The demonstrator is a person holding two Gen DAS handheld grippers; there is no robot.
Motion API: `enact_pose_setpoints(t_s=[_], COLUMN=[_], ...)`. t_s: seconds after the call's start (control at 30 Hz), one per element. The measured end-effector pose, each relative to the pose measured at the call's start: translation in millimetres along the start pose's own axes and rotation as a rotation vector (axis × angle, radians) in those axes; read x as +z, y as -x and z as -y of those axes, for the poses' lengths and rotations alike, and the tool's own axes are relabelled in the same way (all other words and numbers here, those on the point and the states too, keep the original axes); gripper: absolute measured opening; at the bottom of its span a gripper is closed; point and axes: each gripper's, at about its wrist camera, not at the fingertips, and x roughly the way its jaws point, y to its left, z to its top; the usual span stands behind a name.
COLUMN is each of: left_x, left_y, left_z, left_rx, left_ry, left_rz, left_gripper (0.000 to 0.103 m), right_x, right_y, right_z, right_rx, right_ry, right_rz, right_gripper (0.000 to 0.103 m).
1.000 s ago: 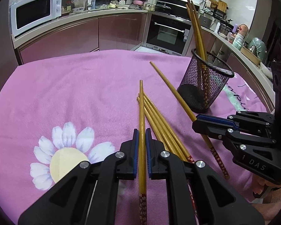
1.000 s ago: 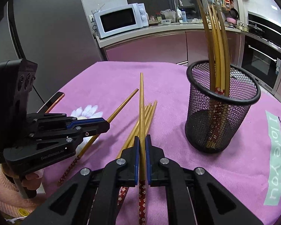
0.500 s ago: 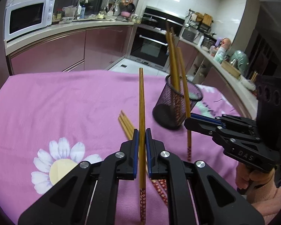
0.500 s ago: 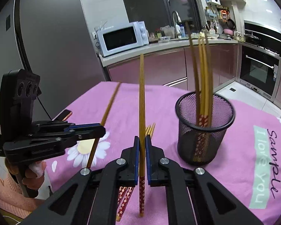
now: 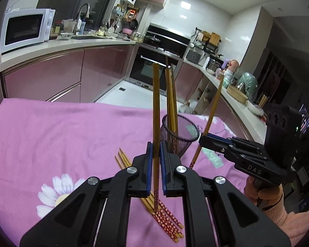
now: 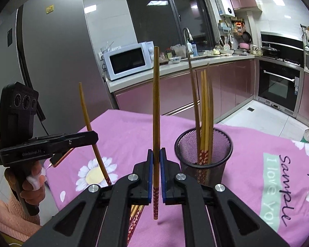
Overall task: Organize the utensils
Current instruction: 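Lift the chopstick upright with the left tool while the right tool carries its own toward the cup, then lower both chopsticks into the black mesh cup and open both tools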
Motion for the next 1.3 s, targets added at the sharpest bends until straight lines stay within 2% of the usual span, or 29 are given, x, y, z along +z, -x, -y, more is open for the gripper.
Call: enact_pose_setpoints(t_s=[0.3, 0.8, 1.03, 1.3], left_x=[35, 103, 114, 111], left_y=[1, -26, -48, -84], left_z=[18, 61, 77, 73], left_rx=[-0.034, -0.063, -0.044, -0.025], left_ry=[-0.021, -0.068, -0.098, -0.123], left_rz=[0.079, 0.158, 0.154, 0.067], left_gripper=[0.007, 0.007, 0.008, 0.007], right_x=[22, 64, 66, 61], right_y=[20, 34, 18, -4], right_z=[8, 29, 32, 41], right_rx=[-0.051, -0.123, -0.148, -0.16], right_ry=[0.026, 0.056, 0.052, 0.038], right_rz=[0.076, 0.179, 0.17, 0.098], right_gripper=[0.005, 0.005, 0.005, 0.005])
